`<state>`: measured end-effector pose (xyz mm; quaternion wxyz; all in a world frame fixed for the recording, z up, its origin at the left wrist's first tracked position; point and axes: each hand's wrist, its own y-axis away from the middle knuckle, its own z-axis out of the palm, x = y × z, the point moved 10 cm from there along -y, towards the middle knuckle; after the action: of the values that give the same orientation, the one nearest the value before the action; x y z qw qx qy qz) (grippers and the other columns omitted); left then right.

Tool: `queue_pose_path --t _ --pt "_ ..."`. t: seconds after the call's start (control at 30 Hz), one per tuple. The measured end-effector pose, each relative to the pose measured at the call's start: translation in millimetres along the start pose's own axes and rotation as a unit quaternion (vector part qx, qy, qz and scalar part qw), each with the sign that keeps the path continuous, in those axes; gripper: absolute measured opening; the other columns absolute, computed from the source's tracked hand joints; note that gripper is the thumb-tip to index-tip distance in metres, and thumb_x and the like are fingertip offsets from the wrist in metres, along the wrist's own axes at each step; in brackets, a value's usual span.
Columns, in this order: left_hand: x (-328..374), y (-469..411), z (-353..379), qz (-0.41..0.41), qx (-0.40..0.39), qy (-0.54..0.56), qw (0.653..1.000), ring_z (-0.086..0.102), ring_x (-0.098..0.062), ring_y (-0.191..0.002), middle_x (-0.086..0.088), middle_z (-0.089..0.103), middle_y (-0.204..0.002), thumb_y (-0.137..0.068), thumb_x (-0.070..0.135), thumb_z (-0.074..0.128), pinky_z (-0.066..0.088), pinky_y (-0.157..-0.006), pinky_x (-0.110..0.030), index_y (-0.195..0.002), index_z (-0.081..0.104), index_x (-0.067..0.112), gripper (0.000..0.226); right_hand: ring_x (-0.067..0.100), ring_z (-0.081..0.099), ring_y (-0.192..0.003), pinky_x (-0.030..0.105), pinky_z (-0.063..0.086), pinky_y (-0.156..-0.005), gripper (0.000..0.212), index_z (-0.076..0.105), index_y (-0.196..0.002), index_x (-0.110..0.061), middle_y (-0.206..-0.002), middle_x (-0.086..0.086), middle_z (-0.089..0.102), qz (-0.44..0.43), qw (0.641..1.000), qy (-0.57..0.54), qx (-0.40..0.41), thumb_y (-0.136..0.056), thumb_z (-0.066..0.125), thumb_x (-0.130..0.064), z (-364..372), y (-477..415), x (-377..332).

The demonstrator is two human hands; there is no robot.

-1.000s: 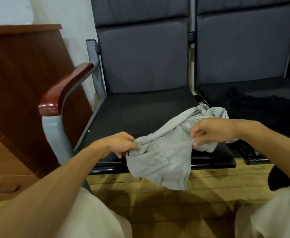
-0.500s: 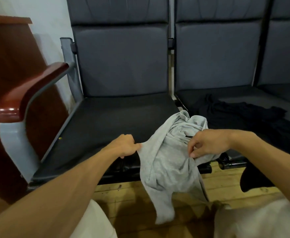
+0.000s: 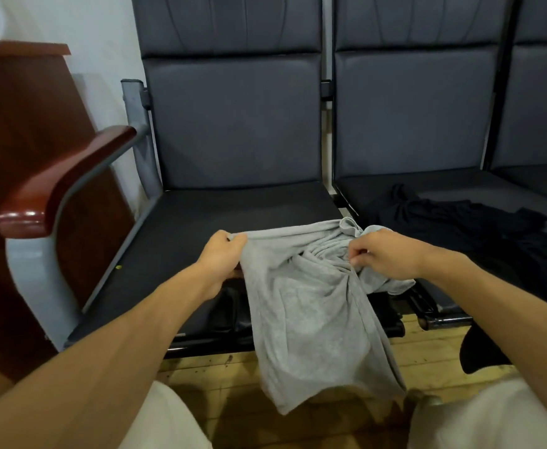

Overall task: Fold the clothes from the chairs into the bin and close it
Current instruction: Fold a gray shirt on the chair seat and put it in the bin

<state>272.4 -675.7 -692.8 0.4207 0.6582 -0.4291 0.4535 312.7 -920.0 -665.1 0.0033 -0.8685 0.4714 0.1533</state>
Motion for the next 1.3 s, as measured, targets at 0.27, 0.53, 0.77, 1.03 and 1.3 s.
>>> queue_pose_path --t 0.27,0.53,0.77,1.03,1.3 --pt "-25.0 14.1 -99.6 -0.047 0.242 0.335 0.910 0.063 -0.029 -0.099 -0.016 0.053 -0.117 -0.097 -0.005 0.039 0.055 -0.069 -0.037 -0.128 0.044 0.012 0.036 0.020 0.058 -0.089 0.033 0.048 -0.079 0.012 0.061 -0.090 -0.016 -0.091 0.000 0.065 0.043 0.993 0.029 0.108 -0.096 0.051 -0.013 -18.2 -20.8 -9.7" --pt "-41.4 15.6 -125.2 -0.063 0.149 -0.048 0.986 0.058 -0.029 -0.102 -0.013 0.053 -0.118 -0.091 0.006 0.058 0.055 -0.080 -0.042 -0.137 0.038 0.025 0.053 0.019 0.057 -0.108 0.038 0.037 -0.101 0.021 0.066 -0.101 -0.025 -0.109 -0.004 0.066 0.027 0.990 0.074 0.117 -0.097 0.048 -0.015 -5.7 -29.4 -26.8" --pt "8.2 25.4 -94.3 0.166 0.036 -0.314 0.934 0.057 -0.014 -0.084 0.002 0.059 -0.091 -0.083 0.001 0.063 0.047 -0.073 -0.023 -0.083 0.061 0.027 0.026 0.011 0.057 -0.103 0.034 0.039 -0.099 0.008 0.071 -0.091 -0.028 -0.098 -0.012 0.066 -0.021 0.995 0.052 0.083 -0.089 0.064 -0.025 2.3 -26.1 -35.2" --pt "-36.6 33.0 -61.9 0.086 -0.237 -0.451 0.856 0.047 -0.004 -0.111 0.011 0.048 -0.118 -0.086 0.010 0.069 0.040 -0.100 -0.024 -0.111 0.061 0.028 0.031 0.001 0.059 -0.090 0.015 0.044 -0.079 0.003 0.074 -0.082 -0.024 -0.087 -0.014 0.067 -0.031 0.996 -0.045 0.076 -0.084 0.072 -0.023 -8.7 -11.2 -32.6" --pt "-34.8 6.7 -45.8 0.140 -0.175 -0.508 0.832 0.050 -0.006 -0.088 0.012 0.050 -0.096 -0.088 0.018 0.068 0.043 -0.080 -0.021 -0.095 0.063 0.027 0.012 -0.011 0.058 -0.084 0.001 0.041 -0.071 0.004 0.077 -0.081 -0.024 -0.083 -0.016 0.070 -0.027 0.994 -0.085 0.063 -0.083 0.073 -0.022 -4.9 -20.0 -30.4"
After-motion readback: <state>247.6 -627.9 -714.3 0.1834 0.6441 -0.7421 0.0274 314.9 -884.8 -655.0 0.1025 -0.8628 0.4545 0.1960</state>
